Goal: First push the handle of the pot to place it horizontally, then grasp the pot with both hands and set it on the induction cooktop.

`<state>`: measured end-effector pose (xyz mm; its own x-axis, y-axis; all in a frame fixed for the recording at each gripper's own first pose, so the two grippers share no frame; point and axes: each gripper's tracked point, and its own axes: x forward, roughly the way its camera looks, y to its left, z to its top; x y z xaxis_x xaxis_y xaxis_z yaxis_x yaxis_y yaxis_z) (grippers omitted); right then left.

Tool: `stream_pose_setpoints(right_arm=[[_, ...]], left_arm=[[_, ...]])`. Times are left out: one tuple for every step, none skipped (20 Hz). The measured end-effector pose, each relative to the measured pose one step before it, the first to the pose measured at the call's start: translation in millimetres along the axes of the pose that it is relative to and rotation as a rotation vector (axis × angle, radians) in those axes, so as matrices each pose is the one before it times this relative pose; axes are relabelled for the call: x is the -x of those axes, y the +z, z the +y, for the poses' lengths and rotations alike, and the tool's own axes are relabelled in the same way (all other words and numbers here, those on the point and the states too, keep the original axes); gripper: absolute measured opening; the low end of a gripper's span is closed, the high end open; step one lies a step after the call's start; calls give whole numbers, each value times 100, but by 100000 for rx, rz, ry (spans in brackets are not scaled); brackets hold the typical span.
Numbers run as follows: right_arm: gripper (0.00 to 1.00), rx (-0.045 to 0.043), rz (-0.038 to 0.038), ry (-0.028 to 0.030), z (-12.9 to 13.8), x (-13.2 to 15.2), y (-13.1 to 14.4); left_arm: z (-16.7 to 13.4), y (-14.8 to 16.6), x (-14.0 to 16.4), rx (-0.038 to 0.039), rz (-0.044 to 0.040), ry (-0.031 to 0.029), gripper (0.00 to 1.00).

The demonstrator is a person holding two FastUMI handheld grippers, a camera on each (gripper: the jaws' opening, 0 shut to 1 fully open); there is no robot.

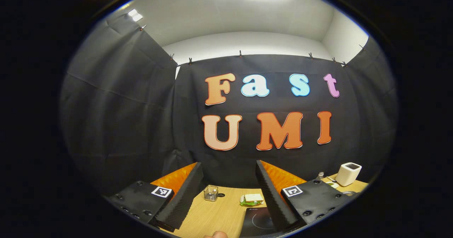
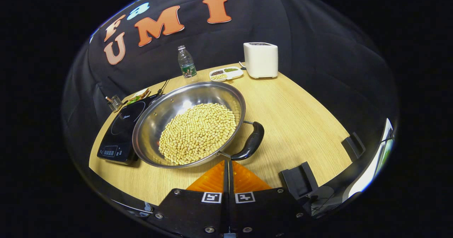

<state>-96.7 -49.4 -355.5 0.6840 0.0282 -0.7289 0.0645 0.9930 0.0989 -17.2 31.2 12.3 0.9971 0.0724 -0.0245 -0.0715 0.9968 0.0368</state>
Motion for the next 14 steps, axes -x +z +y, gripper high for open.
stream_pose_setpoints(right_arm=[[0,-145,-213,-602,-222,-177,181],[0,-277,-239,-655,-176,-147,135],[0,-399,-191,-550,-119,-143,256],[0,-281,-153,-606,-93,-227,125],[0,-223,-131,-506,-165,-199,213],[0,-436,-54,-362,-140,-179,128],[0,-543,51,-320,-79,-254,267],[0,-400,-70,-333,-134,-209,185],[0,-259,-59,-379,-79,-235,266],[0,-201,-82,-403,-91,-191,264],[0,49,-88,-374,-195,-119,84],[0,26,-81,-314,-85,-161,53],[0,-130,-15,-238,-38,-234,274],[0,-209,-3,-178,-120,-145,111]], left_arm=[[-158,-1,-128,-51,-82,-158,99],[-50,123,-76,141,-193,12,99],[1,-85,48,378,-57,37,99],[-154,-160,-142,176,238,-220,99],[-102,-242,-143,59,392,-57,99],[-30,-168,-159,38,436,8,99],[15,-131,-154,-42,370,42,99],[-1,-140,-120,-85,274,126,98],[202,-18,-146,18,157,277,98],[34,-118,-27,-20,210,158,99],[-29,-181,-149,-102,260,193,99],[-14,-71,-106,-166,175,106,98],[-64,-95,-65,-143,79,13,99],[-5,17,-99,-34,66,-29,99]])
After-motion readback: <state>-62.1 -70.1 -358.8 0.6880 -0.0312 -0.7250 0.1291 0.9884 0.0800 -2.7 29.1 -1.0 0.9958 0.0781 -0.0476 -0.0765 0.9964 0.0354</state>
